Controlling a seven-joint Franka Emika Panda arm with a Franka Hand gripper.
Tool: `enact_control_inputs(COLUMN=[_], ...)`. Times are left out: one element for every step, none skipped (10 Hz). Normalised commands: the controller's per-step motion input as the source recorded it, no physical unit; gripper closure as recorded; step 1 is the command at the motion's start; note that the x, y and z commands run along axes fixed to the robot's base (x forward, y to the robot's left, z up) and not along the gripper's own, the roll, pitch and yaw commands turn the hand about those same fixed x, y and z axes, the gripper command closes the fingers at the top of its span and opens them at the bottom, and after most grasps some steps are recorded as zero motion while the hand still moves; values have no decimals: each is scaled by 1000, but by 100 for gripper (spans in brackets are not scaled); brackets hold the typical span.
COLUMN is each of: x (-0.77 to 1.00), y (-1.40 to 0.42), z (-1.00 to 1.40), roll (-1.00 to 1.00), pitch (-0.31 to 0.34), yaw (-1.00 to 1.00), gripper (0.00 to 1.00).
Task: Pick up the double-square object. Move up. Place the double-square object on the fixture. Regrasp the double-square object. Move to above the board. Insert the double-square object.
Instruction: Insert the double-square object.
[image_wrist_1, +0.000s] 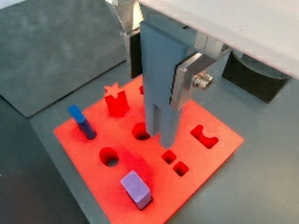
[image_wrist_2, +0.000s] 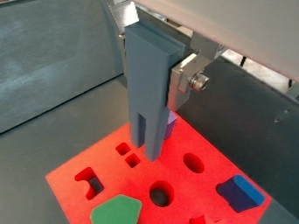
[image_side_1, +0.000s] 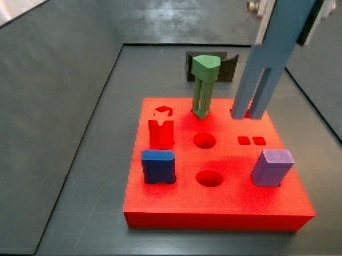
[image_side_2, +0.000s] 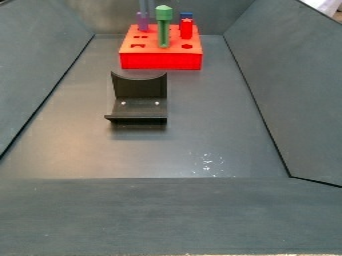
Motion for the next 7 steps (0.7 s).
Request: enact_control_inputs(x=[751, 711, 914, 840, 531, 443, 446], y=[-9, 0, 6, 157, 137, 94, 0], z=[-180, -197, -431, -331, -263, -229, -140], roll=[-54, -60, 24, 240, 157, 134, 63], pitch=[-34, -49, -6, 30, 0, 19, 90], yaw=[-374, -414, -280, 6, 357, 363, 166], gripper=[100, 100, 100, 100, 100, 100, 100])
